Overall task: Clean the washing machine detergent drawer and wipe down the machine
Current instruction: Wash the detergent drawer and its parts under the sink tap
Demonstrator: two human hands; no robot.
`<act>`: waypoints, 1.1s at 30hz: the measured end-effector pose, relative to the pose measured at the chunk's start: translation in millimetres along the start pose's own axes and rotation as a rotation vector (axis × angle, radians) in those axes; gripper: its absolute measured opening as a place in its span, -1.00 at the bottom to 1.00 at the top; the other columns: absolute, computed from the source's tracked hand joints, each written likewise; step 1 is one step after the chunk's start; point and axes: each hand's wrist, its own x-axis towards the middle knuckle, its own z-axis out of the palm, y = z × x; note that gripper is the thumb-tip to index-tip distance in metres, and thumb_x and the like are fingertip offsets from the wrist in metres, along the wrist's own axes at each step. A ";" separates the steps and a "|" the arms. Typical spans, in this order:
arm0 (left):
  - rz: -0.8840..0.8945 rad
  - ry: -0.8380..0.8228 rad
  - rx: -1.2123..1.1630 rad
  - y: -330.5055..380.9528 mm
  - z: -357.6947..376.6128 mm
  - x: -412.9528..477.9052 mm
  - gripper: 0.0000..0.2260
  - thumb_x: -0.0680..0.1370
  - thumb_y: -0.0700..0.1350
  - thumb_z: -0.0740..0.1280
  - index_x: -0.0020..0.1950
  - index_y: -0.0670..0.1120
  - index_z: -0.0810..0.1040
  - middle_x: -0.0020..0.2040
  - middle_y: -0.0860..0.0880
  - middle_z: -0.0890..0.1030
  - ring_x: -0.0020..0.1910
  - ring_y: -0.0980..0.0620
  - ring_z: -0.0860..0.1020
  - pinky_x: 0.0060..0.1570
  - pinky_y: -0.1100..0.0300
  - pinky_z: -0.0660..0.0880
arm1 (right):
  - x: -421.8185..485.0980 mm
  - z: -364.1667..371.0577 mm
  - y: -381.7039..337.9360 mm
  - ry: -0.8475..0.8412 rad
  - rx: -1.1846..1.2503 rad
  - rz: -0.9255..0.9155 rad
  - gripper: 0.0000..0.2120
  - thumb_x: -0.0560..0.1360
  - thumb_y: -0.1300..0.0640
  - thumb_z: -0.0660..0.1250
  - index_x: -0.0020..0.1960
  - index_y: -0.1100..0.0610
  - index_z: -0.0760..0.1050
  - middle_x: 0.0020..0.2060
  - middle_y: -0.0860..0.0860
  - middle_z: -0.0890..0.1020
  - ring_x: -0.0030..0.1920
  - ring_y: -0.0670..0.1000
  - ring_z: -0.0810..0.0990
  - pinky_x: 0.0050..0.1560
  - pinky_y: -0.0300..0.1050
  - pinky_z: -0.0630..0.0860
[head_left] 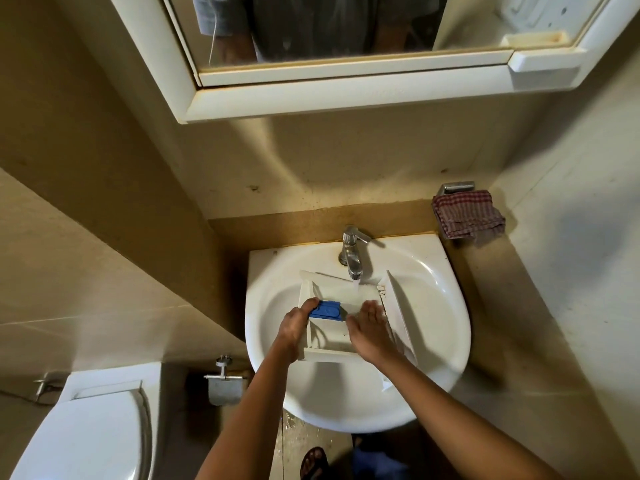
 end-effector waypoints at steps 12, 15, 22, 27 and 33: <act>0.107 0.112 0.122 12.8 6.2 -37.7 -0.44 0.23 0.31 0.35 -0.05 -0.13 0.55 -0.09 -0.12 0.65 -0.12 -0.11 0.63 -0.10 0.03 0.58 | 25.8 -10.9 -0.5 0.064 0.081 0.089 -0.41 0.64 -0.04 -0.15 0.55 0.26 -0.17 0.54 0.16 -0.17 0.54 0.07 -0.22 0.51 -0.02 -0.22; 0.179 0.207 0.153 13.5 12.3 -49.5 -0.47 0.25 0.30 0.34 -0.11 -0.16 0.56 -0.14 -0.09 0.63 -0.18 -0.05 0.58 -0.25 0.13 0.48 | 36.6 -19.1 -16.5 0.068 0.228 0.013 -0.42 0.63 0.00 0.03 0.52 0.29 0.00 0.54 0.21 -0.11 0.54 0.10 -0.18 0.51 0.01 -0.16; 0.279 0.439 0.250 9.5 24.1 -66.4 -0.50 0.38 0.30 0.33 -0.22 -0.17 0.46 -0.28 -0.06 0.52 -0.32 0.03 0.45 -0.42 0.19 0.27 | 3.8 -17.2 22.2 0.021 0.049 -0.264 -0.50 0.68 0.01 -0.14 0.56 0.13 -0.13 0.55 -0.04 -0.12 0.52 -0.15 -0.17 0.42 -0.33 -0.21; 0.268 0.531 0.272 10.0 31.8 -75.8 -0.59 0.48 0.18 0.37 -0.21 -0.18 0.47 -0.29 -0.06 0.52 -0.36 0.06 0.43 -0.43 0.21 0.25 | -10.6 -10.7 20.7 -0.006 -0.255 -0.238 -0.54 0.67 0.17 -0.06 0.52 0.30 0.03 0.53 0.20 0.03 0.54 0.13 0.01 0.49 -0.05 0.01; 0.262 0.544 0.325 20.8 26.6 -85.5 -0.59 0.47 0.19 0.38 -0.16 -0.19 0.50 -0.29 -0.05 0.52 -0.34 0.00 0.42 -0.38 0.17 0.25 | -24.0 -25.9 40.7 -0.026 -0.584 -0.336 -0.54 0.50 0.00 -0.02 0.17 0.25 0.46 0.05 0.16 0.57 -0.04 0.19 0.62 -0.17 -0.08 0.45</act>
